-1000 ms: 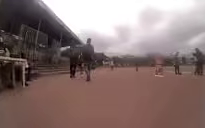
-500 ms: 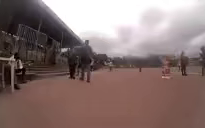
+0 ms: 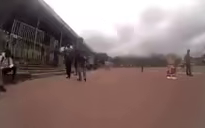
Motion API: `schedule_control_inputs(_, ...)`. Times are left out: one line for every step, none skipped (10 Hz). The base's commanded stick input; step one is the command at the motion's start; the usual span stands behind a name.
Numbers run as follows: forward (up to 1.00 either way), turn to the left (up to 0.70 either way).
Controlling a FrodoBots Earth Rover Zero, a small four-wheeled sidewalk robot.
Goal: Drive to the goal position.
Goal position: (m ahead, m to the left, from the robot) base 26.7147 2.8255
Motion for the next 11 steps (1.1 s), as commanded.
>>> schedule_control_inputs(1.0, 0.0)
schedule_control_inputs(1.0, -0.01)
schedule_control_inputs(1.0, -0.18)
schedule_control_inputs(1.0, -0.27)
schedule_control_inputs(1.0, -0.27)
schedule_control_inputs(1.0, -0.12)
schedule_control_inputs(1.0, 0.0)
schedule_control_inputs(1.0, 0.0)
schedule_control_inputs(1.0, 0.0)
schedule_control_inputs(1.0, 0.0)
schedule_control_inputs(1.0, 0.0)
